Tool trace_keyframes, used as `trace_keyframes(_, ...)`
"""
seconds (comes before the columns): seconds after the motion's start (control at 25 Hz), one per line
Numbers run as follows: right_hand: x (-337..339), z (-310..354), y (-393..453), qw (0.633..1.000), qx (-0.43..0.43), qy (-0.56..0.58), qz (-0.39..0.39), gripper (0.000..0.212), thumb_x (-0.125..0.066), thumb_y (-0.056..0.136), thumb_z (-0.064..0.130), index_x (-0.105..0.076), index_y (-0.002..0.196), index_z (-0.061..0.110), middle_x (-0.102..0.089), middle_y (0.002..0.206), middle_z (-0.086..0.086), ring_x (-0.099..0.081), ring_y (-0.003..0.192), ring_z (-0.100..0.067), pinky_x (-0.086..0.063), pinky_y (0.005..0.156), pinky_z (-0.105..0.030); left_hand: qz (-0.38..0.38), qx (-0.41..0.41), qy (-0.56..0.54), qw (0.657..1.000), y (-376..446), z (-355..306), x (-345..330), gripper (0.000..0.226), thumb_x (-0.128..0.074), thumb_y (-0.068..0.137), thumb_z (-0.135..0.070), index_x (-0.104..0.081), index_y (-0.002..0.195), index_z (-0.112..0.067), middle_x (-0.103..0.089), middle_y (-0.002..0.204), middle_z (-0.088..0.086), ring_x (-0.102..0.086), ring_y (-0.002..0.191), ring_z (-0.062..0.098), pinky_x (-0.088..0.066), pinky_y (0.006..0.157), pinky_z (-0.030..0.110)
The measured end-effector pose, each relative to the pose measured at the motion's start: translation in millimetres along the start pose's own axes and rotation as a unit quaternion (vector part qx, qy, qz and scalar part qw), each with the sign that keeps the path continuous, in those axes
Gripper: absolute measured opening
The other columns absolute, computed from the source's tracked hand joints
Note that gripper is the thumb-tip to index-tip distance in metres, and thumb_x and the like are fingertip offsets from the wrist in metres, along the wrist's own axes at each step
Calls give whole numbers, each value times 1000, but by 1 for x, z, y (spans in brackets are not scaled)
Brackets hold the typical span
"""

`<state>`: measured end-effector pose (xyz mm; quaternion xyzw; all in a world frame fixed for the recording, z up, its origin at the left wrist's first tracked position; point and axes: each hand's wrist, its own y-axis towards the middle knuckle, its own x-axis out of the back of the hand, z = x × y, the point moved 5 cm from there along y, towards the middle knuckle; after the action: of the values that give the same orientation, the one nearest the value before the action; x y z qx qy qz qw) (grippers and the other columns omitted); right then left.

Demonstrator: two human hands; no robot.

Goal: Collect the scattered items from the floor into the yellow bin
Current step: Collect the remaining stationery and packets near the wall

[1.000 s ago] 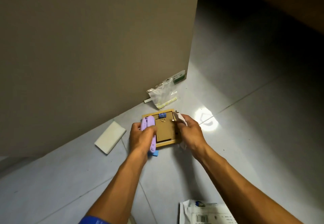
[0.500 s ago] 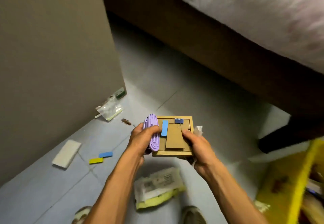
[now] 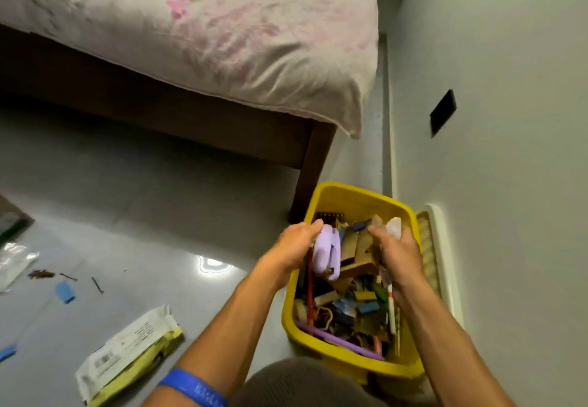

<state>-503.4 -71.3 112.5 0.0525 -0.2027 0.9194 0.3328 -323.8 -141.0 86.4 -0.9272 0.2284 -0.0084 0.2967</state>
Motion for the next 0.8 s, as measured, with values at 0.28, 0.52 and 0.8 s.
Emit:
trace_keyframes(0.28,-102,12,-19,971,112,-164,130,56,-67,90,31,-47,142,22,-52,140,-2,-52,123,-20,-45,101,-39,-155,-62,3,986,-25,12,77,46,-51,100,-29,-45,145,-22,-49,145,1,-49,119,12,-41,96,28)
trace_keyframes(0.52,-287,-35,-104,874,125,-271,384,31,-65,90,22,-66,121,21,-66,121,1,-62,106,-13,-52,96,-39,-316,-35,-43,947,-73,71,234,38,-52,98,-27,-54,136,-24,-57,135,0,-55,115,17,-47,98,32)
trace_keyframes(0.8,-456,-134,-156,741,188,-420,489,27,-65,89,25,-69,116,23,-69,114,6,-61,96,-9,-46,83,-22,-487,106,-16,867,-109,203,404,33,-54,94,-17,-59,126,-22,-63,124,1,-56,101,16,-46,90,29)
